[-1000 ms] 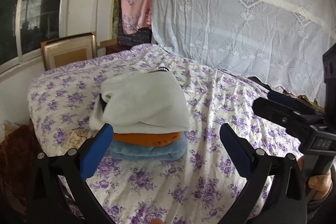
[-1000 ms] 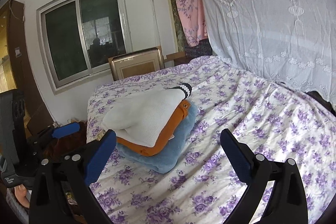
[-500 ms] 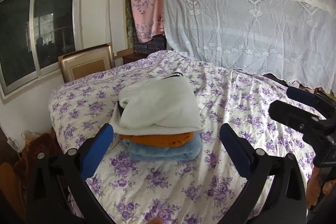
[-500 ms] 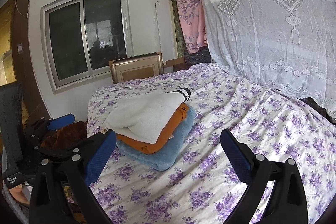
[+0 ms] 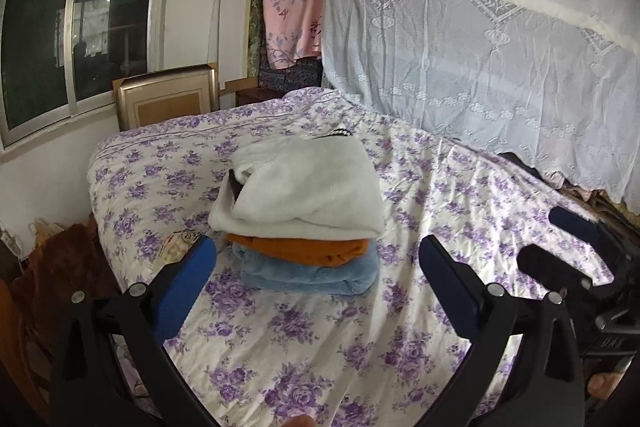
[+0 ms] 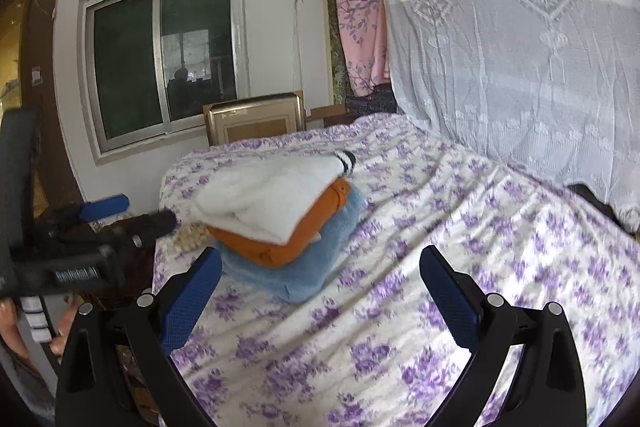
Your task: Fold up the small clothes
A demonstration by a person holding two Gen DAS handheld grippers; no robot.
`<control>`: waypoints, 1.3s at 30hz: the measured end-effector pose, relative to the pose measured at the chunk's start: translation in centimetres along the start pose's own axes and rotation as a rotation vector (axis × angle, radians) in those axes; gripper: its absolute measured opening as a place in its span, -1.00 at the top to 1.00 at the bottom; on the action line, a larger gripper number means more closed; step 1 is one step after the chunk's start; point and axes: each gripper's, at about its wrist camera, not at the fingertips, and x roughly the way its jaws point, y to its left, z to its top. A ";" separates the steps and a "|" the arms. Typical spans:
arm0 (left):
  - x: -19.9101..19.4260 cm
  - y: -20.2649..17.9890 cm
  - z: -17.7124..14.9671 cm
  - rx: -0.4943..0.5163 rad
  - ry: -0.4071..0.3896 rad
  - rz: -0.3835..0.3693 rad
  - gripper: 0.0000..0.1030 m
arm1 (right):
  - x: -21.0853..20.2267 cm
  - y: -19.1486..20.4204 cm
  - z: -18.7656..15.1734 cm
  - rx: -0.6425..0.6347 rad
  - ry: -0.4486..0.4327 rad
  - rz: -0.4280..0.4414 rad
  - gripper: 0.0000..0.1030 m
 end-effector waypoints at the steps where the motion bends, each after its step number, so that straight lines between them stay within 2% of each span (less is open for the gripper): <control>1: 0.1 -0.2 -0.1 0.004 0.008 0.011 -0.92 | 0.3 -0.3 0.0 0.011 0.016 0.000 -0.93; 4: 0.2 -0.4 -0.4 0.000 0.027 0.021 -0.92 | 0.2 -0.7 0.0 0.028 0.015 0.004 -0.93; 8: 0.3 -0.6 -1.0 -0.027 0.063 -0.016 -0.92 | -0.2 -0.1 -0.4 0.008 0.000 0.007 -0.93; 10: 0.2 -0.9 -1.4 -0.036 0.053 0.021 -0.92 | -0.5 0.2 -0.5 -0.001 -0.011 0.010 -0.93; 14: -0.1 -2.4 -2.3 0.026 0.028 0.111 -0.92 | -1.0 0.2 -0.4 -0.006 -0.024 0.007 -0.93; 16: -0.3 -3.0 -2.8 0.046 0.018 0.129 -0.92 | -1.2 0.2 -0.3 -0.005 -0.028 0.010 -0.93; 22: -0.3 -3.9 -3.4 0.063 0.048 0.117 -0.92 | -1.3 0.5 -0.3 -0.013 -0.029 0.011 -0.93; 32: -0.1 -3.9 -3.8 0.011 0.058 0.122 -0.92 | -1.7 0.6 -0.2 -0.020 -0.042 0.009 -0.93; 36: -0.7 -3.5 -4.0 -0.035 0.017 0.149 -0.92 | -1.7 0.6 -0.2 -0.019 -0.042 0.009 -0.93; 39: -1.0 -3.4 -3.9 -0.033 0.002 0.155 -0.92 | -1.7 0.6 -0.2 -0.016 -0.040 0.011 -0.93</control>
